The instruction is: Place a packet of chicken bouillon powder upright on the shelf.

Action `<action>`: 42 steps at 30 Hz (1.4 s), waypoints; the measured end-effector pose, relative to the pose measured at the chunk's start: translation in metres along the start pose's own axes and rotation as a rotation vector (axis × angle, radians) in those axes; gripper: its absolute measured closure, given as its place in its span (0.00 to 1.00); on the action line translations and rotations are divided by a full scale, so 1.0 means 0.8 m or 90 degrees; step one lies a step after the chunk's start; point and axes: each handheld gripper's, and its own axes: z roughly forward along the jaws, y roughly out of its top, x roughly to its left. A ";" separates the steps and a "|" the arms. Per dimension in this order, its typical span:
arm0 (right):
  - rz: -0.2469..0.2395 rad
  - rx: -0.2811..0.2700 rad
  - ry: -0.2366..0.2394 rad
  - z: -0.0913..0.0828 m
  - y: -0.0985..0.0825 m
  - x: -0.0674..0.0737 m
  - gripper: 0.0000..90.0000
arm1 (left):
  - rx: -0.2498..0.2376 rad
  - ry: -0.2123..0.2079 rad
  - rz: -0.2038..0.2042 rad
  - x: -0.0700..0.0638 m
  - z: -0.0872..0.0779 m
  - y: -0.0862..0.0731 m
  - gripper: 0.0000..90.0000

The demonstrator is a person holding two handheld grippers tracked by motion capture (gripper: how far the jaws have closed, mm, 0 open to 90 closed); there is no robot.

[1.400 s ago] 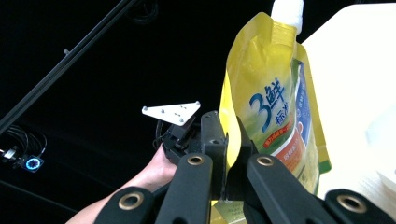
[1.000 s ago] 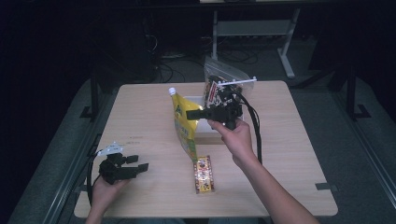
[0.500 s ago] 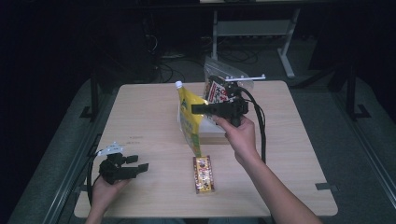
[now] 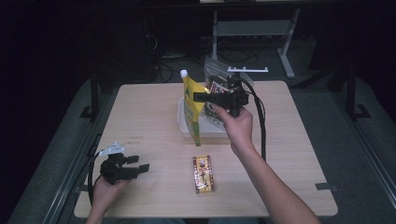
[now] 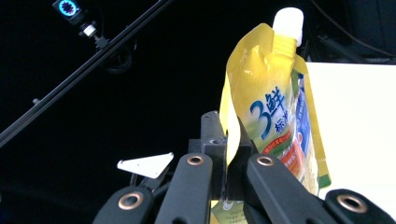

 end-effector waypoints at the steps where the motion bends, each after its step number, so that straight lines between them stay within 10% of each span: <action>1: 0.001 -0.003 -0.003 0.002 0.001 -0.001 0.99 | 0.000 0.000 -0.001 0.000 0.000 0.000 0.32; 42: 0.013 -0.066 -0.122 0.086 0.031 -0.041 0.99 | -0.001 -0.005 0.004 -0.002 0.001 0.001 0.32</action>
